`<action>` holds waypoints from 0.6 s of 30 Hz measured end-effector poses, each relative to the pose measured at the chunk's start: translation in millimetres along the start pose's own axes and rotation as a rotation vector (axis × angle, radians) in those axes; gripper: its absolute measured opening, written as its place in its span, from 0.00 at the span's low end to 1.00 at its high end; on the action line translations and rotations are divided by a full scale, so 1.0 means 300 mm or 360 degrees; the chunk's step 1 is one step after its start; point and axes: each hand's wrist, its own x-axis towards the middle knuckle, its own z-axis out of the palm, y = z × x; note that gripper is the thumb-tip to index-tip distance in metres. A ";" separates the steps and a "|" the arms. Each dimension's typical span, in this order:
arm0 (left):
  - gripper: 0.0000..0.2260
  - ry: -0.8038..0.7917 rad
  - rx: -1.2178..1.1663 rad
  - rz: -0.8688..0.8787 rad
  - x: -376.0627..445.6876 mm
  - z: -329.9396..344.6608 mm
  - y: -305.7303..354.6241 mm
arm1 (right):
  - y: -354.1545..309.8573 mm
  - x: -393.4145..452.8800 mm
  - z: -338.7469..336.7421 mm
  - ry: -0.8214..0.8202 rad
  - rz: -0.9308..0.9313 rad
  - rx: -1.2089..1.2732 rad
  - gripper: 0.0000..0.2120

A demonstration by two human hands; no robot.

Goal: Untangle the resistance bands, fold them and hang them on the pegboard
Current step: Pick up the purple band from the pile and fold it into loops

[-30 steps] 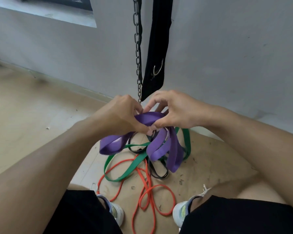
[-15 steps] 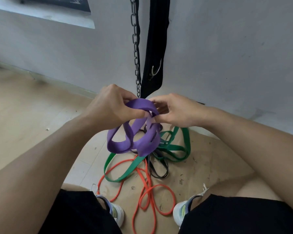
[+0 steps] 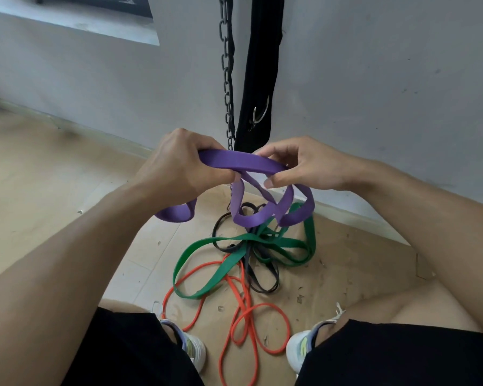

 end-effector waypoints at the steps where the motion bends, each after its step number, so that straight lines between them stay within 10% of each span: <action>1: 0.08 0.0002 -0.0005 -0.0003 0.000 -0.002 -0.003 | 0.003 0.001 -0.003 0.0007 -0.0004 0.0007 0.19; 18: 0.07 0.0043 -0.0207 0.0011 -0.004 0.006 0.002 | 0.027 0.016 0.050 0.0052 -0.0038 0.0040 0.23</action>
